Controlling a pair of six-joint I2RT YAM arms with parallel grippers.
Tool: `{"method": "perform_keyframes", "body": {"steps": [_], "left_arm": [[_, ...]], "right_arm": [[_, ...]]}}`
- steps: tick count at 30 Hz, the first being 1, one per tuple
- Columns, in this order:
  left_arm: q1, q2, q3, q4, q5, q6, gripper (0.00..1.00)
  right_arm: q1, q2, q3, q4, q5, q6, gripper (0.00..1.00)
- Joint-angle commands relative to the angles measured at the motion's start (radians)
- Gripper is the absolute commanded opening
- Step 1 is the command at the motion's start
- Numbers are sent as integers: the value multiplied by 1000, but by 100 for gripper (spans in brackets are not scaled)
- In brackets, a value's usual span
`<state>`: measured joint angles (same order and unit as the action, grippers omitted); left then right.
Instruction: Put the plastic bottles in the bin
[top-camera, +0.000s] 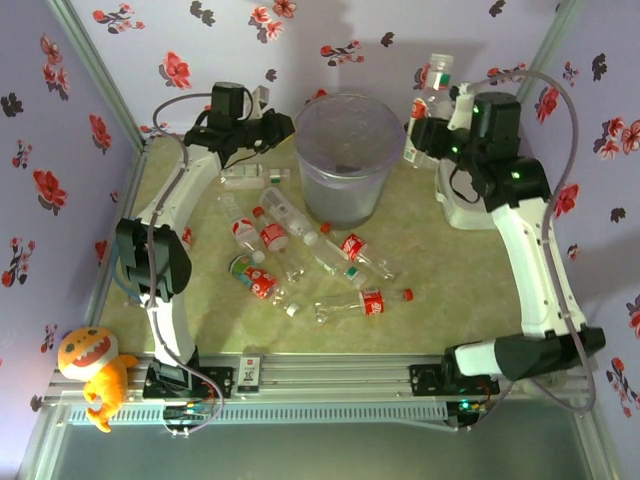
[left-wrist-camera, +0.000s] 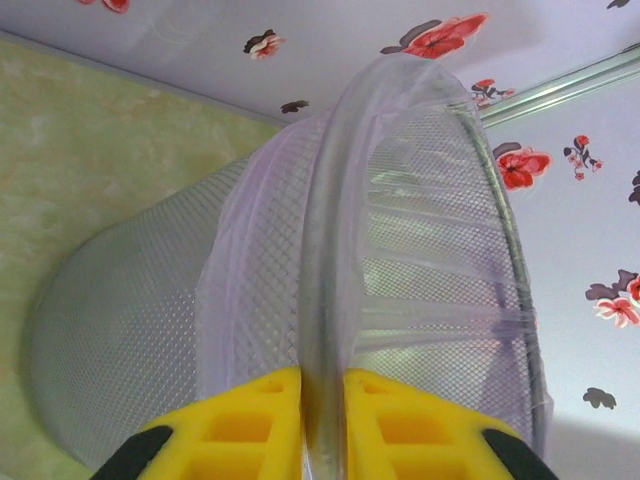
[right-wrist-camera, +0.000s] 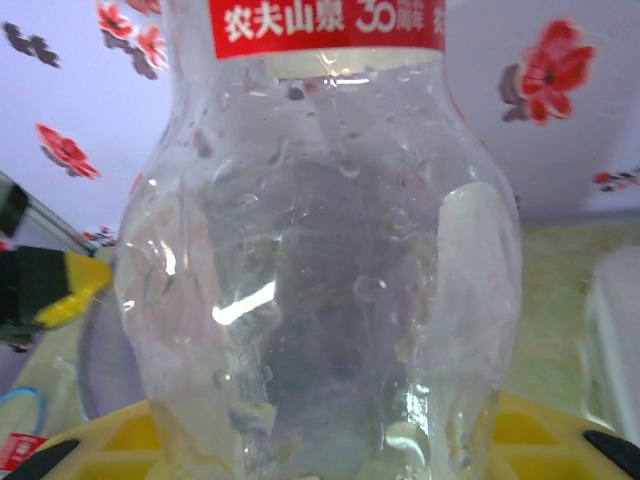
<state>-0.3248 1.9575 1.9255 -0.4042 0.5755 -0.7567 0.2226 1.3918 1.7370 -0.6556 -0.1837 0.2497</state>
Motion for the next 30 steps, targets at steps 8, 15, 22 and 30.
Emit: {"method": "perform_keyframes", "body": {"steps": [8, 15, 22, 30], "left_arm": [[-11, 47, 20, 1, 62, -5, 21], [-12, 48, 20, 14, 63, -8, 29], [-7, 61, -5, 80, 63, -35, 30], [-6, 86, -6, 96, 63, -44, 25]], "right_arm": [[121, 284, 253, 137, -85, 44, 44], [149, 472, 327, 103, -92, 29, 45], [161, 594, 333, 62, -72, -12, 47], [172, 669, 316, 14, -65, -47, 52]]}}
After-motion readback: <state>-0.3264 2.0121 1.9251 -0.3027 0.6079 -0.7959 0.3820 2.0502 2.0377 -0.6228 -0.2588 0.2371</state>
